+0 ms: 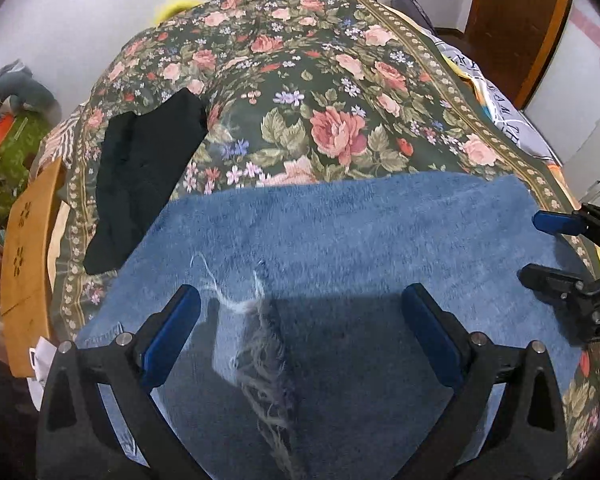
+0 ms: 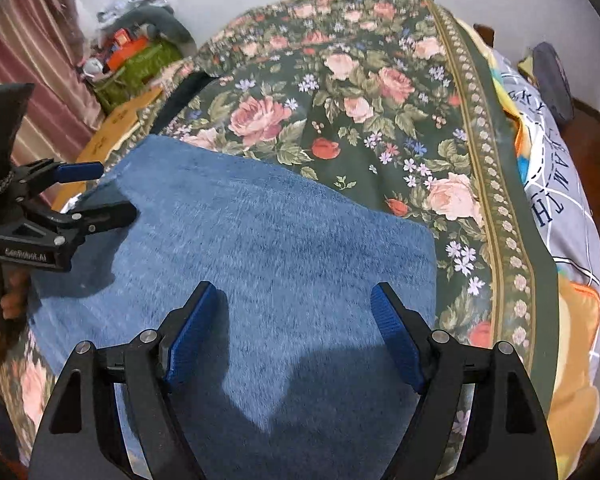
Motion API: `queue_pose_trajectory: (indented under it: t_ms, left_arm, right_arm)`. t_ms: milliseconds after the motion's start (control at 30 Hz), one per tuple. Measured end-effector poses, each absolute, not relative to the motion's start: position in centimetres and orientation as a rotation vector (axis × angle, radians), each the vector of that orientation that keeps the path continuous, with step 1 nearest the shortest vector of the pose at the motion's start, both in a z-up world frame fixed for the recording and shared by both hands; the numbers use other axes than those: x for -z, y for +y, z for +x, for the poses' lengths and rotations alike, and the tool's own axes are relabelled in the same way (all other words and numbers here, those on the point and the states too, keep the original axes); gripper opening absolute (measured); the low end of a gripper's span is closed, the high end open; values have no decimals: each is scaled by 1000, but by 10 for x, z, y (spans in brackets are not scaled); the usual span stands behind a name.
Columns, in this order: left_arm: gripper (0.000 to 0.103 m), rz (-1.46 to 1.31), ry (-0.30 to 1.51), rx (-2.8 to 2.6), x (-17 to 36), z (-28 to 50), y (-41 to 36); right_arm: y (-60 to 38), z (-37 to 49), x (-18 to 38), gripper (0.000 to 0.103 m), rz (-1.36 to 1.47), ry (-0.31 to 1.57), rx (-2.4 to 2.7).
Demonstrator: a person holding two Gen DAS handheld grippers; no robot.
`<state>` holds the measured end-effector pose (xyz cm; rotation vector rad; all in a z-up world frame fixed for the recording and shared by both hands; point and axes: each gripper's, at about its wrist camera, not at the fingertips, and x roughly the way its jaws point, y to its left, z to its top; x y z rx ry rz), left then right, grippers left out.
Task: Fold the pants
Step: 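Press the folded jeans flat with both open grippers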
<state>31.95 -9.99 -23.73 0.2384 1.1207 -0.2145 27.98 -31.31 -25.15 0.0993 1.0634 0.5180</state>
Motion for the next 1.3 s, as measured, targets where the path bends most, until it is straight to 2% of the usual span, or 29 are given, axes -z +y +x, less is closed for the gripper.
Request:
queue_pose_trajectory:
  t_ms: [633, 800, 1133, 1300]
  left_arm:
    - [103, 191, 1092, 120, 219, 258, -61]
    - [103, 147, 1053, 64, 202, 238, -35]
    - [103, -42, 887, -145, 150, 198, 70]
    - [103, -150, 905, -226, 155, 179, 132]
  right_arm:
    - [-358, 225, 247, 76, 281, 1072, -426]
    - [-361, 221, 233, 76, 222, 1073, -381]
    - [-307, 234, 171, 76, 145, 902, -494]
    - [-250, 242, 158, 76, 60, 845, -583]
